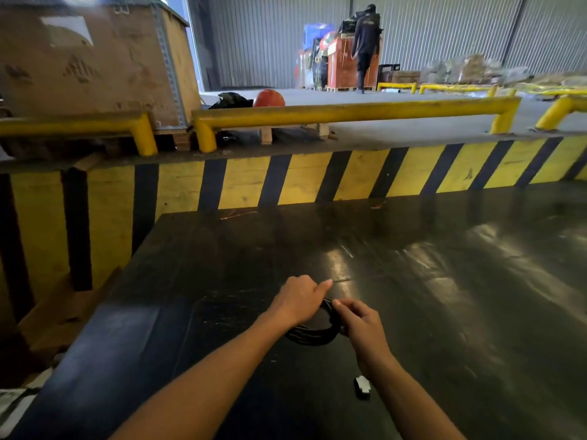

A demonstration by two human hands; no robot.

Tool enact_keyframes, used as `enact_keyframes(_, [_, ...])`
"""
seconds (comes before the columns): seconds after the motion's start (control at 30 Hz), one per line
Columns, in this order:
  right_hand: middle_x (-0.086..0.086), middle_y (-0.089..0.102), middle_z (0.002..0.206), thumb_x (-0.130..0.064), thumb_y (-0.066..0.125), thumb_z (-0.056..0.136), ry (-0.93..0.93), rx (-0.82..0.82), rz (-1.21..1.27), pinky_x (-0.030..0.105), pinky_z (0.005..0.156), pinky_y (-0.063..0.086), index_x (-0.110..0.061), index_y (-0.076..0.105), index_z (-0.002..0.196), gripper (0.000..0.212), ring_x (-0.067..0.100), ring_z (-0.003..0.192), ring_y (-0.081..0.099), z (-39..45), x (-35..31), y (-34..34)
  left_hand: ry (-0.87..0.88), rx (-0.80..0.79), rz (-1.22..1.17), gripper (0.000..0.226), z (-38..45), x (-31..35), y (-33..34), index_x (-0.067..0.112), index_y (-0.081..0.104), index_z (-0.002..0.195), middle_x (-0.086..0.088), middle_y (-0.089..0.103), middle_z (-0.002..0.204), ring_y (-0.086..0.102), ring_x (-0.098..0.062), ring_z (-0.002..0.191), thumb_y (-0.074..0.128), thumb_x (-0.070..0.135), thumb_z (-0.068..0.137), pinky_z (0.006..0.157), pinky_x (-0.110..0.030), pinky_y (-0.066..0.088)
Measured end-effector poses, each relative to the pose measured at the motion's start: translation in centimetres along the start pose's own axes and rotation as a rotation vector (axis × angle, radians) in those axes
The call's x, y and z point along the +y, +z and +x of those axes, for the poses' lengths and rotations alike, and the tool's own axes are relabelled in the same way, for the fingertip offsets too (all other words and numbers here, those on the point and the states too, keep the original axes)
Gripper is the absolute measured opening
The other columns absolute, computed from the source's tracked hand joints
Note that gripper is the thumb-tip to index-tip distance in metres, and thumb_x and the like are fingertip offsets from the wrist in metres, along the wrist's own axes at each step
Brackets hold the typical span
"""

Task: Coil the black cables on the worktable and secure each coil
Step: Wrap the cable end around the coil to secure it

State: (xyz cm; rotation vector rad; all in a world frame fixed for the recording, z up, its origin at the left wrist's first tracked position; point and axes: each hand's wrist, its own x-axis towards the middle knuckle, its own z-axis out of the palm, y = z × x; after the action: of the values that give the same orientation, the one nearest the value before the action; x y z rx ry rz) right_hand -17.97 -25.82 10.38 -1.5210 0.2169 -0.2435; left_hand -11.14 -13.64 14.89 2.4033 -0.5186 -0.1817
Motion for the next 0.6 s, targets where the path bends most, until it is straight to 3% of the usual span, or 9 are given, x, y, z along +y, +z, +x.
enact_keyframes(0.17, [0.002,0.066,0.075,-0.016,0.057,0.090,0.226,0.021,-0.059,0.024,0.061,0.046,-0.020,0.066,0.079,0.015,0.012,0.066,0.060,-0.4,5.2,-1.3,-0.078,-0.034,0.121,0.045,-0.3,-2.3,3.4,0.011,0.060,0.064,-0.005,0.056,0.061,0.058,-0.022,0.057,0.046,0.041,0.093,0.068,-0.043,0.055])
enact_keyframes(0.27, [0.011,0.068,0.101,-0.015,0.059,0.088,0.236,0.041,-0.488,0.032,0.079,0.050,-0.019,0.063,0.092,0.007,0.022,0.089,0.065,-0.6,9.4,-4.0,-0.129,-0.116,0.117,0.027,-0.9,-3.1,3.3,0.011,0.067,0.084,-0.005,0.064,0.075,0.061,-0.017,0.066,0.051,0.031,0.092,0.074,-0.045,0.057])
enact_keyframes(0.3, [0.011,0.065,0.110,-0.016,0.059,0.087,0.244,0.003,-0.664,0.033,0.088,0.047,-0.015,0.062,0.104,0.018,0.025,0.101,0.062,-0.9,10.7,-5.0,-0.134,-0.130,0.113,0.022,-1.2,-3.4,3.1,0.013,0.068,0.097,-0.006,0.067,0.087,0.064,-0.016,0.075,0.052,0.028,0.091,0.078,-0.043,0.057])
enact_keyframes(0.43, [0.012,0.051,0.128,-0.014,0.047,0.088,0.220,-0.195,-1.031,0.029,0.099,0.036,-0.012,0.048,0.128,0.040,0.026,0.117,0.050,-3.1,13.9,-6.5,-0.154,-0.165,0.114,0.045,-2.5,-4.0,2.4,0.015,0.048,0.135,-0.009,0.058,0.129,0.061,-0.018,0.104,0.054,0.021,0.091,0.089,-0.034,0.052])
enact_keyframes(0.53, [0.012,0.042,0.138,-0.012,0.042,0.090,0.203,-0.250,-1.040,0.032,0.104,0.036,-0.013,0.040,0.138,0.048,0.027,0.124,0.047,-3.8,15.3,-5.9,-0.158,-0.178,0.142,0.050,-3.4,-4.4,2.3,0.018,0.044,0.139,-0.009,0.055,0.134,0.062,-0.017,0.104,0.055,0.019,0.090,0.090,-0.034,0.052])
enact_keyframes(0.6, [0.012,0.043,0.137,-0.011,0.040,0.091,0.194,-0.246,-1.062,0.034,0.101,0.040,-0.008,0.046,0.132,0.042,0.027,0.120,0.050,-3.6,15.6,-5.5,-0.162,-0.173,0.150,0.050,-3.9,-4.7,2.2,0.019,0.044,0.139,-0.009,0.058,0.131,0.064,-0.018,0.099,0.055,0.019,0.090,0.087,-0.035,0.054])
